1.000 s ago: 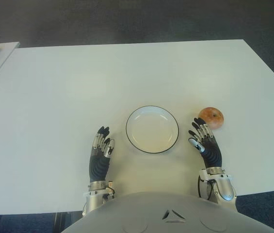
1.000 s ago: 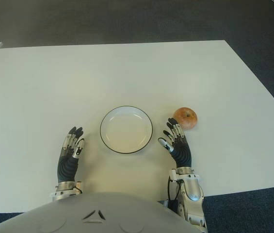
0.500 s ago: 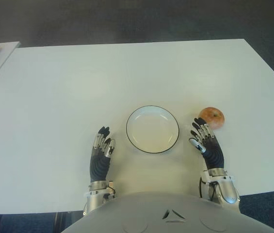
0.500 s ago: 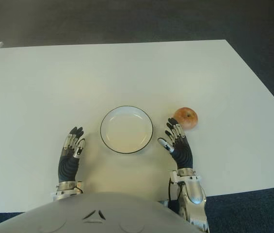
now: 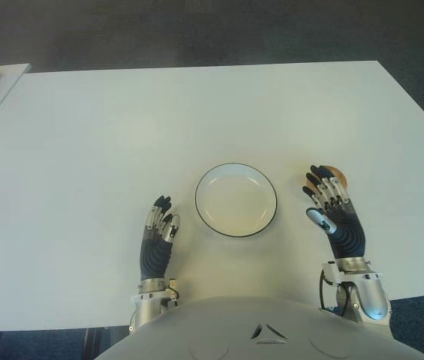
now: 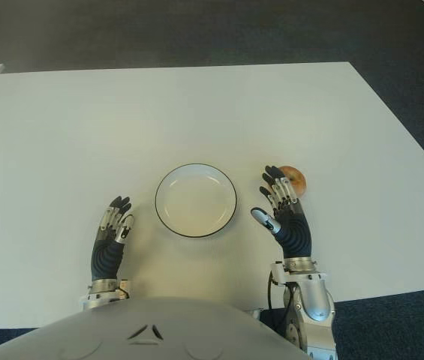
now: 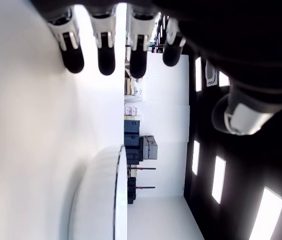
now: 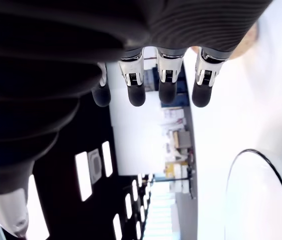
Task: Put the apples into the plate.
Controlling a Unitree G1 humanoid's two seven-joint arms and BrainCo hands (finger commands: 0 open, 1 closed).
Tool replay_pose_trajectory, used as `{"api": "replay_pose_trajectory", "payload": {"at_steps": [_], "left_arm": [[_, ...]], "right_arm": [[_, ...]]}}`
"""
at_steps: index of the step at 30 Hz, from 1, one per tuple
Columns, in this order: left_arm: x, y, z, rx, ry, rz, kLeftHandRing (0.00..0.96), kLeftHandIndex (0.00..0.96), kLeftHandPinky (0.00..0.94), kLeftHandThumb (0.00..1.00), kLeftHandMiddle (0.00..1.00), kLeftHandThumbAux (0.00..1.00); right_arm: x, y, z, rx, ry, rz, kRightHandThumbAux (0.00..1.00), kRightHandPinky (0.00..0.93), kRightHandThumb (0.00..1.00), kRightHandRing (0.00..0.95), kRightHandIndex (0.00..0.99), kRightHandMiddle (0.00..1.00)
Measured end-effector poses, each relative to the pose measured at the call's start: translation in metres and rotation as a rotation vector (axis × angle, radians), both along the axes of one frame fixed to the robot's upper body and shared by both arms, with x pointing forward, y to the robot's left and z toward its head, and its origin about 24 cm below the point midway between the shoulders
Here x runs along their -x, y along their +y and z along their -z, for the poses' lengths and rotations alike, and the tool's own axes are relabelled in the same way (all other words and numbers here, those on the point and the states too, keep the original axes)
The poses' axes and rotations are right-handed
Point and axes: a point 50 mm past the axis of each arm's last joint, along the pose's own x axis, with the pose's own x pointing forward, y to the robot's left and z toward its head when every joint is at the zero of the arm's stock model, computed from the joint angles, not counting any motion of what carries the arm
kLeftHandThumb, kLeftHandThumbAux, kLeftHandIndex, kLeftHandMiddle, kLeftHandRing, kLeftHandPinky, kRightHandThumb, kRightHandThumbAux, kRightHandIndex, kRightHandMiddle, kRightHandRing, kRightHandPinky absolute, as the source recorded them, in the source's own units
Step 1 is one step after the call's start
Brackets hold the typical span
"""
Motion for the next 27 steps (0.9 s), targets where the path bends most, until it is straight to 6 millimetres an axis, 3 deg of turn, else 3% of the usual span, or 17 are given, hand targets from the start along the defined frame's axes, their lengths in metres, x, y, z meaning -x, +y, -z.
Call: {"api": "replay_pose_trajectory", "payload": {"at_steps": [5,8,18,27], "left_arm": [[-0.001,-0.002,0.0,-0.004,0.0,0.006,0.104,0.094,0.123,0.095,0.112,0.469],[-0.003,-0.003,-0.001,-0.003,-0.004,0.013,0.095,0.088,0.115,0.081,0.103,0.467],[-0.006,-0.004,-0.002,0.0,-0.02,0.018,0.084,0.073,0.104,0.053,0.093,0.455],[-0.006,-0.004,-0.002,0.003,-0.022,0.015,0.1,0.086,0.112,0.061,0.114,0.451]], "right_arm": [[-0.003,-0.008,-0.033,0.179,-0.154,-0.03,0.532,0.071,0.399,0.055,0.075,0.068],[-0.003,-0.01,-0.043,0.309,-0.218,-0.052,0.522,0.073,0.406,0.056,0.068,0.071],[-0.025,-0.031,-0.055,0.81,-0.412,0.055,0.522,0.063,0.396,0.065,0.07,0.087],[-0.036,-0.039,-0.05,1.176,-0.406,0.131,0.45,0.019,0.452,0.012,0.068,0.04]]}}
